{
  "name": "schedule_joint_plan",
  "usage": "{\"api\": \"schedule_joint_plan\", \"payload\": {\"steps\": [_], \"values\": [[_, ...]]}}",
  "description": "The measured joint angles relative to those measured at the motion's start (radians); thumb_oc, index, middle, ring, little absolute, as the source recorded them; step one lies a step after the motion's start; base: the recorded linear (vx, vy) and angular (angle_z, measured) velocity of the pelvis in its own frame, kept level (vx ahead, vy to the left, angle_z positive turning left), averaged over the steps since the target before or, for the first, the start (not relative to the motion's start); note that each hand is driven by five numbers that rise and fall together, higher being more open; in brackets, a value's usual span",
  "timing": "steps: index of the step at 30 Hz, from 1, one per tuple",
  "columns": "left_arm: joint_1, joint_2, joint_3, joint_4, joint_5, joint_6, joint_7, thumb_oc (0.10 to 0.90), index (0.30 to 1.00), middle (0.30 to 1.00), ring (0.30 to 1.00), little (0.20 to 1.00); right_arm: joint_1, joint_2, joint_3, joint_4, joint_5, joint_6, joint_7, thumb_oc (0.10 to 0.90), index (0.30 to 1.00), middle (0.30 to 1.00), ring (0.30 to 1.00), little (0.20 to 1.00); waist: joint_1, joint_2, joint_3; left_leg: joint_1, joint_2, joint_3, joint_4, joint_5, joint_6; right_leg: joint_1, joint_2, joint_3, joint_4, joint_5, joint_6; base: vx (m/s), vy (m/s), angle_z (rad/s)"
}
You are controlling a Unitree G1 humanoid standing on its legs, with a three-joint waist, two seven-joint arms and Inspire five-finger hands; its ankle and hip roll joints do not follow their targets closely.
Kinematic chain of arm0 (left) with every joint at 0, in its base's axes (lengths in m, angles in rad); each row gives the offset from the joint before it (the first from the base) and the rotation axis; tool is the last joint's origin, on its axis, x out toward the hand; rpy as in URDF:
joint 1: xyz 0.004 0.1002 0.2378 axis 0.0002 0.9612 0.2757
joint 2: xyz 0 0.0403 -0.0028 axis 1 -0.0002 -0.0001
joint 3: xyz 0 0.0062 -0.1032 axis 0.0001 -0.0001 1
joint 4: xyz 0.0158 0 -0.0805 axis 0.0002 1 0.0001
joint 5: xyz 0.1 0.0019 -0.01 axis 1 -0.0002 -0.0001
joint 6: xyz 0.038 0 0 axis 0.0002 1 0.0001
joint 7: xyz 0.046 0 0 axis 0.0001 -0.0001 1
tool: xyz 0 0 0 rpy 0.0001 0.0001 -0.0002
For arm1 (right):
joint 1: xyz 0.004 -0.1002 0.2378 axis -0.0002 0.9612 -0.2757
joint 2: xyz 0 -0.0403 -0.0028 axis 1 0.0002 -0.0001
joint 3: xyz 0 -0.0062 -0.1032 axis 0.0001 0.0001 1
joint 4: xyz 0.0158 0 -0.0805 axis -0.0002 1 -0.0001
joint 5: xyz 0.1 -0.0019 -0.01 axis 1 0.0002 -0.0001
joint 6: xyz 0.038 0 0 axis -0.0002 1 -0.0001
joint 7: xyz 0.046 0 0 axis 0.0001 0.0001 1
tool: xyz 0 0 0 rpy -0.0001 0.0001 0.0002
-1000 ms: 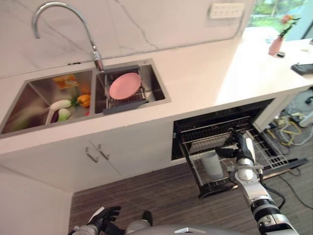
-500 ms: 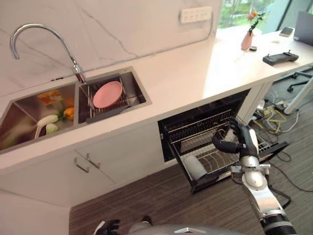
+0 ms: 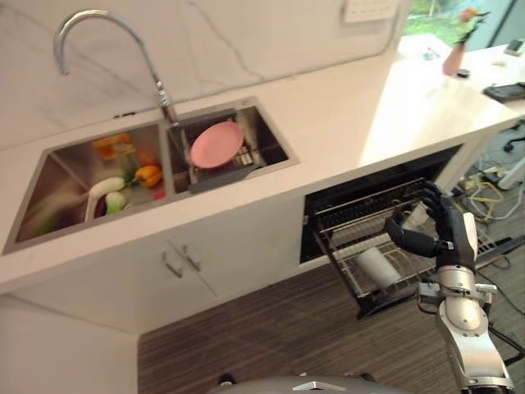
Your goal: Place the dishes in the dishwasher.
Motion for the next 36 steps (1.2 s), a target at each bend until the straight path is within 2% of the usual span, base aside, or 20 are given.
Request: {"api": "schedule_joint_plan", "payload": {"steps": [1,2,3,4,5,7,9,10,13,16,19,20,22,24,26,27,28,32,34,36], "values": [[-0.001,-0.006,0.018,0.001,-0.045,-0.001,-0.009,0.8,0.9,0.9,0.9,0.9,-0.001,0.0,0.019,-0.01,0.022,-0.002,0.026,0.8,0.9,0.9,0.9,0.9,0.011,0.004,-0.001,0.012,-0.035,-0.004,0.001,-0.024,0.033,-0.04,-0.036,0.066,0.094,0.068,-0.033,0.11,0.43,0.21],[-0.007,-0.003,0.021,0.001,-0.078,0.002,-0.011,0.8,0.9,0.9,0.9,0.9,-0.007,0.0,0.038,-0.018,0.036,-0.002,0.036,0.8,0.9,0.9,0.9,0.9,0.015,0.0,0.001,0.01,-0.052,-0.012,0.021,-0.039,0.057,-0.094,-0.073,0.148,0.172,0.11,-0.032,0.09,0.524,0.34],[-0.017,-0.01,0.033,0.0,-0.105,0.012,-0.018,0.8,0.9,0.9,0.9,0.9,-0.014,0.009,0.062,-0.025,0.06,-0.006,0.051,0.8,0.9,0.9,0.9,0.9,0.002,0.018,0.012,0.02,-0.048,-0.04,0.025,-0.06,0.087,-0.175,-0.087,0.273,0.328,0.109,0.02,0.05,0.288,0.39],[-0.016,0.004,0.032,-0.009,-0.129,0.012,-0.018,0.8,0.9,0.9,0.9,0.9,-0.012,0.009,0.079,-0.027,0.062,-0.007,0.059,0.8,0.9,0.9,0.9,0.9,0.004,0.031,0.006,0.023,-0.04,-0.044,0.01,-0.056,0.09,-0.208,-0.057,0.303,0.377,0.016,0.056,0.11,0.223,0.32],[-0.018,0.02,0.021,-0.053,-0.161,0.014,-0.02,0.8,0.9,0.9,0.9,0.9,-0.026,0.002,0.107,-0.043,0.077,-0.008,0.083,0.8,0.9,0.9,0.9,0.9,0.01,0.026,0.019,0.036,-0.042,-0.044,-0.017,-0.052,0.11,-0.276,0.008,0.309,0.408,-0.1,0.064,0.15,0.137,0.08],[-0.037,0.051,-0.02,-0.101,-0.182,0.021,-0.035,0.8,0.9,0.9,0.9,0.9,-0.062,0.011,0.123,-0.072,0.124,-0.014,0.1,0.8,0.9,0.9,0.9,0.9,0.008,-0.003,0.047,0.047,-0.063,-0.043,-0.018,-0.059,0.124,-0.325,0.083,0.233,0.353,-0.168,0.056,0.15,0.066,0.09],[-0.038,0.076,-0.048,-0.117,-0.183,0.035,-0.039,0.8,0.9,0.9,0.9,0.9,-0.088,0.015,0.124,-0.074,0.148,-0.023,0.099,0.8,0.9,0.9,0.9,0.9,0.005,-0.021,0.042,0.054,-0.07,-0.046,-0.018,-0.07,0.131,-0.336,0.122,0.174,0.271,-0.168,0.057,0.17,-0.036,0.13],[-0.047,0.076,-0.048,-0.118,-0.184,0.043,-0.046,0.8,0.9,0.9,0.9,0.9,-0.106,0.016,0.123,-0.077,0.174,-0.034,0.094,0.8,0.9,0.9,0.9,0.9,0.0,-0.022,0.042,0.066,-0.071,-0.064,-0.018,-0.081,0.13,-0.341,0.17,0.178,0.153,-0.164,0.063,0.07,-0.068,0.27],[-0.051,0.077,-0.037,-0.118,-0.183,0.055,-0.049,0.8,0.9,0.9,0.9,0.9,-0.118,0.017,0.122,-0.078,0.177,-0.038,0.09,0.8,0.9,0.9,0.9,0.9,-0.006,-0.03,0.037,0.085,-0.074,-0.086,-0.017,-0.095,0.12,-0.34,0.194,0.169,0.02,-0.15,0.075,0.14,-0.067,0.31],[-0.039,0.086,-0.03,-0.137,-0.164,0.054,-0.058,0.8,0.9,0.9,0.9,0.9,-0.107,0.026,0.122,-0.066,0.175,-0.038,0.092,0.8,0.9,0.9,0.9,0.9,-0.002,-0.056,0.021,0.121,-0.082,-0.14,-0.018,-0.126,0.08,-0.267,0.202,0.164,-0.028,-0.141,0.061,0.19,-0.099,0.49],[-0.033,0.049,-0.034,-0.137,-0.133,0.054,-0.069,0.8,0.9,0.9,0.9,0.9,-0.077,0.004,0.107,-0.049,0.175,-0.038,0.091,0.8,0.9,0.9,0.9,0.9,-0.005,-0.013,-0.014,0.139,-0.041,-0.187,-0.017,-0.142,0.041,-0.226,0.241,0.132,-0.043,-0.061,-0.009,0.26,-0.189,0.59],[-0.039,0.014,-0.001,-0.102,-0.126,0.036,-0.071,0.8,0.9,0.9,0.9,0.9,-0.074,-0.025,0.106,-0.037,0.174,-0.036,0.097,0.8,0.9,0.9,0.9,0.9,-0.008,0.027,-0.028,0.143,0.009,-0.205,-0.011,-0.151,0.014,-0.209,0.293,0.159,-0.042,-0.062,-0.022,0.17,-0.207,0.53],[-0.049,-0.003,0.012,-0.061,-0.126,0.032,-0.063,0.8,0.9,0.9,0.9,0.9,-0.068,-0.054,0.109,-0.023,0.174,-0.033,0.109,0.8,0.9,0.9,0.9,0.9,-0.003,0.041,-0.039,0.148,0.042,-0.204,0.015,-0.149,-0.005,-0.18,0.335,0.163,-0.066,-0.055,-0.065,0.09,-0.193,0.41],[-0.092,0.02,0.074,-0.033,-0.128,0.019,-0.048,0.8,0.9,0.9,0.9,0.9,-0.073,-0.057,0.114,-0.009,0.173,-0.033,0.132,0.8,0.9,0.9,0.9,0.9,0.01,-0.028,-0.036,0.01,0.068,-0.205,0.31,-0.175,-0.043,-0.14,0.347,0.179,-0.126,-0.06,-0.094,0.05,-0.092,0.11],[-0.085,0.035,0.088,-0.044,-0.13,0.01,-0.039,0.8,0.9,0.9,0.9,0.9,-0.076,-0.073,0.112,-0.024,0.173,-0.045,0.134,0.8,0.9,0.9,0.9,0.9,0.028,-0.045,-0.036,-0.089,0.135,-0.194,0.524,-0.191,-0.082,-0.096,0.385,0.175,-0.165,-0.065,-0.151,0.1,0.074,-0.06],[-0.094,0.039,0.087,-0.044,-0.13,0.008,-0.031,0.8,0.9,0.9,0.9,0.9,-0.076,-0.079,0.108,-0.023,0.172,-0.052,0.132,0.8,0.9,0.9,0.9,0.9,0.023,-0.045,-0.035,-0.101,0.166,-0.15,0.528,-0.214,-0.102,-0.087,0.388,0.164,-0.177,-0.074,-0.146,0.09,0.165,0.29],[-0.114,0.037,0.082,-0.047,-0.128,0.01,-0.023,0.8,0.9,0.9,0.9,0.9,-0.076,-0.093,0.1,-0.022,0.169,-0.053,0.122,0.8,0.9,0.9,0.9,0.9,0.019,-0.049,-0.035,-0.093,0.188,-0.063,0.369,-0.204,-0.102,-0.075,0.383,0.146,-0.176,-0.085,-0.147,0.07,0.127,0.27],[-0.125,0.001,0.068,-0.056,-0.127,0.011,-0.028,0.8,0.9,0.9,0.9,0.9,-0.081,-0.111,0.097,0.003,0.134,-0.053,0.119,0.8,0.9,0.9,0.9,0.9,0.017,-0.025,-0.034,-0.076,0.178,-0.047,0.126,-0.094,-0.097,-0.062,0.394,0.136,-0.177,-0.103,-0.11,0.09,0.217,-0.06],[-0.115,-0.019,0.038,-0.056,-0.124,0.013,-0.032,0.8,0.9,0.9,0.9,0.9,-0.072,-0.11,0.099,0.018,0.124,-0.053,0.131,0.8,0.9,0.9,0.9,0.9,0.008,-0.004,-0.037,-0.045,0.128,-0.047,0.043,-0.043,-0.064,-0.063,0.383,0.122,-0.176,-0.102,-0.09,0.07,0.223,-0.24],[-0.12,-0.021,0.038,-0.057,-0.114,0.012,-0.035,0.8,0.9,0.9,0.9,0.9,-0.055,-0.109,0.1,0.022,0.094,-0.052,0.138,0.8,0.9,0.9,0.9,0.9,-0.002,-0.009,-0.037,-0.023,0.088,-0.033,-0.003,-0.006,-0.044,-0.064,0.349,0.126,-0.175,-0.09,-0.061,0.06,0.218,-0.21]]}}
